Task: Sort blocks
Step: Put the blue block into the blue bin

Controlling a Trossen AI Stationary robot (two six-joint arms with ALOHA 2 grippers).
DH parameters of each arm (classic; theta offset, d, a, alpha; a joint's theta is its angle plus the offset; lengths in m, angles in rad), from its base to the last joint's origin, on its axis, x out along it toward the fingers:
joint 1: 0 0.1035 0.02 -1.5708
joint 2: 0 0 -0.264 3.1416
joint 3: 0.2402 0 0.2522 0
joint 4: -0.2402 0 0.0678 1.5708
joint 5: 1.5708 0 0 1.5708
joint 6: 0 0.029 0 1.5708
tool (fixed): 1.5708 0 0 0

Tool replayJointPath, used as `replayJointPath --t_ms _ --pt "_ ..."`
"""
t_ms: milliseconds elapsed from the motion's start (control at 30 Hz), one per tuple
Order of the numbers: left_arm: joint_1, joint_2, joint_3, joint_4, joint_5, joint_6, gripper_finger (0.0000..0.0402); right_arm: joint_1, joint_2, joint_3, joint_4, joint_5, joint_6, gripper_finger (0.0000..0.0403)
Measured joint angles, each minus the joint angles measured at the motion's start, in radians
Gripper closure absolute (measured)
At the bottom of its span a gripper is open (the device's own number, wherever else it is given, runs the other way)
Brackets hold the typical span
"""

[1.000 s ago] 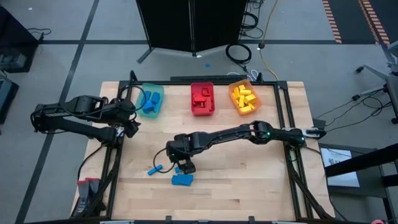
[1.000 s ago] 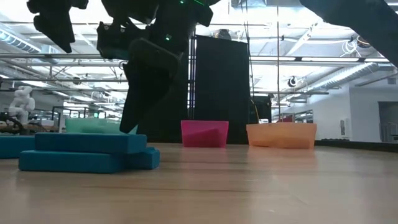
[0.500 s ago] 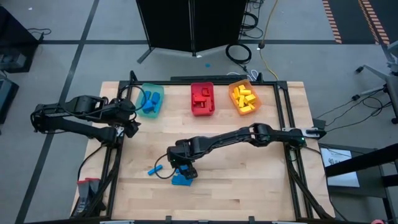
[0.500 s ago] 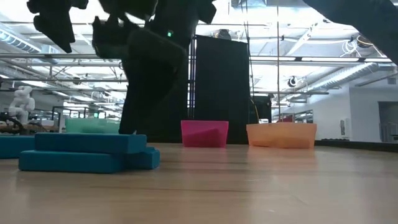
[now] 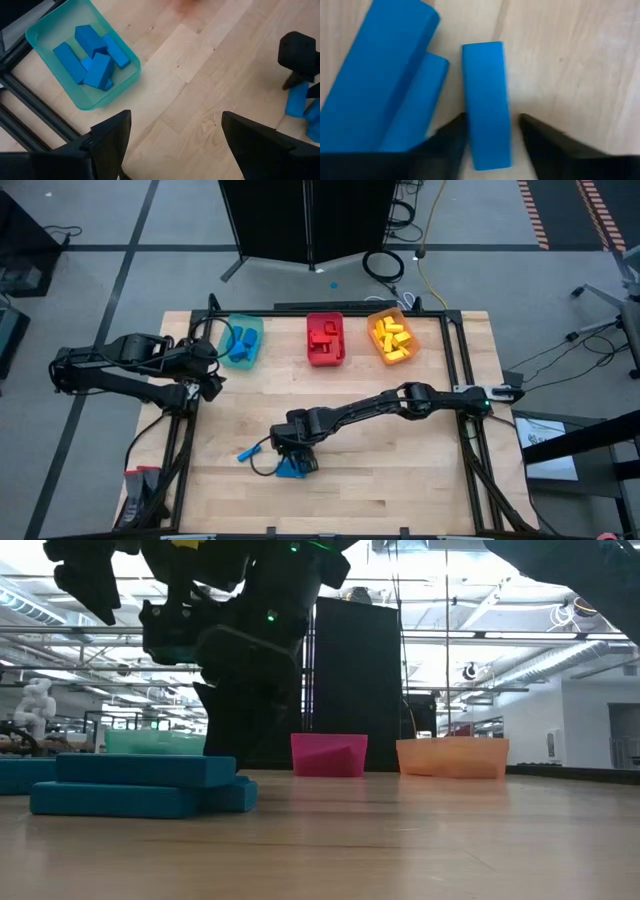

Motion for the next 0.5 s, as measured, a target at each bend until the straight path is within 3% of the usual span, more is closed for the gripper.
replayJointPath --t_ms 100,367,500 --pt "0.000 0.000 0.000 0.001 -0.001 0.000 0.0087 -0.003 -0.001 -0.001 -0.002 0.004 -0.001 0.0327" --pt "0.000 0.000 0.000 0.078 -0.059 0.005 0.0087 -0.020 -0.028 0.033 -0.024 0.070 -0.013 0.0325" --pt "0.000 0.000 0.000 0.146 -0.077 0.036 0.0087 -0.059 -0.115 0.074 -0.016 0.105 -0.025 0.0325"
